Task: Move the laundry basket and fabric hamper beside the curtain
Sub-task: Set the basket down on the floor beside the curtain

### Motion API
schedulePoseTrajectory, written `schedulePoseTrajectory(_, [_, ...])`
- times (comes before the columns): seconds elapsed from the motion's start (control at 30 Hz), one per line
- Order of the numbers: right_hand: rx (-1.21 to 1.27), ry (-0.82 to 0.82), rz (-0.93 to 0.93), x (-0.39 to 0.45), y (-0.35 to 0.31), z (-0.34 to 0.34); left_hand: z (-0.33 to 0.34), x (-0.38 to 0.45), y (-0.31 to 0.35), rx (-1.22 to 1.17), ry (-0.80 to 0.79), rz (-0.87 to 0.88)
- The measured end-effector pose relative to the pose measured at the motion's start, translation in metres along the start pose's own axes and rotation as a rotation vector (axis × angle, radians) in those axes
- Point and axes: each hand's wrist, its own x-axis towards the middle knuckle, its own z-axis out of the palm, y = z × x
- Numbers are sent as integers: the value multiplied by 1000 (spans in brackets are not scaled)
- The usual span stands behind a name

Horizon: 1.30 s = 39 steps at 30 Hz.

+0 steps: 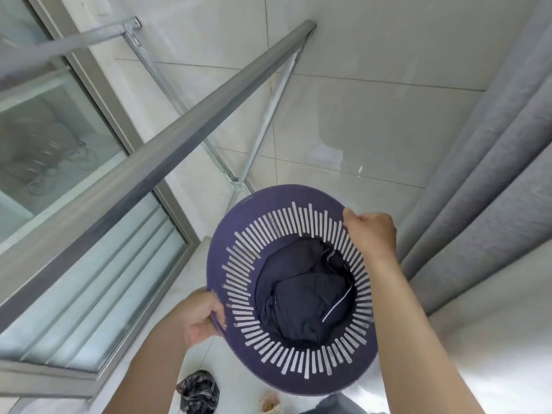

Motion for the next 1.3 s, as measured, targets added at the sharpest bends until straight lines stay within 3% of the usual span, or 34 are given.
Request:
schedulePoseTrajectory(0.13, [-87,-88,-102,13,2,3,2,8,-2,-152,-11,-1])
schedulePoseTrajectory(0.3, [-264,32,-146,21,31,-7,48,36,-7,-203,46,-18])
schedulePoseTrajectory(0.43, [-339,45,-152,31,55,-12,90,61,-9,-277,216,-67])
schedulePoseTrajectory(0.53, [-381,48,-185,44,67,-15,100,77,-10,-275,253,-79])
schedulePoseTrajectory(0.7, [-651,50,-270,65,91,-13,96,113,-15,-216,363,-102])
schedulePoseTrajectory(0.83, [-929,-53,-350,78,121,-6,104,155,-28,-60,425,-166])
schedulePoseTrajectory(0.93, [-1113,-119,-405,82,154,-8,121,177,-40,87,386,-238])
schedulePoseTrajectory(1.3, [-1501,-443,-495,97,231,27,128,246,-86,53,375,-407])
